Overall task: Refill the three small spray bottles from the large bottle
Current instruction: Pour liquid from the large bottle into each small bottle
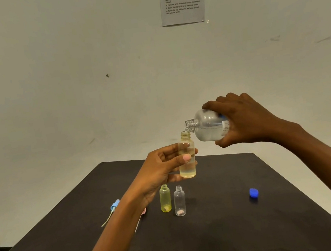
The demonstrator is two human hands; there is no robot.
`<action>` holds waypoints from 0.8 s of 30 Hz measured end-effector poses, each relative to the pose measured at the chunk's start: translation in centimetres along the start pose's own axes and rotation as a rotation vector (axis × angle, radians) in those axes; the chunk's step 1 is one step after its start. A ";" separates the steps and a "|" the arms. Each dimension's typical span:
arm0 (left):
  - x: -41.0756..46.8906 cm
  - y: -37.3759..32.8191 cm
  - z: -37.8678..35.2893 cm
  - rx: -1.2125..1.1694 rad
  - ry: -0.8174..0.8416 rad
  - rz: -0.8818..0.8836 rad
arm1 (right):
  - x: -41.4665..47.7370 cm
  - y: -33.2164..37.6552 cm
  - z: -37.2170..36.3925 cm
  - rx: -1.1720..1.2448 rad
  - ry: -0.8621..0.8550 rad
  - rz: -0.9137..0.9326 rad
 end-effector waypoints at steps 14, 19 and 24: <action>0.1 0.2 0.1 0.011 -0.004 -0.003 | 0.0 -0.1 -0.1 0.004 0.009 -0.003; 0.2 0.2 0.1 0.013 -0.004 0.000 | 0.0 -0.1 -0.2 0.009 0.005 -0.005; 0.3 0.3 0.1 0.019 -0.004 0.007 | 0.0 -0.2 -0.2 0.009 0.002 -0.002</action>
Point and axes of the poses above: each hand's wrist, its own x-axis towards the middle knuckle, its own z-axis out of the back of the hand, y = z × x, the point moved 8 cm from there along x, towards the middle knuckle, and after that the axes turned 8 degrees about x, right-handed, at the moved point
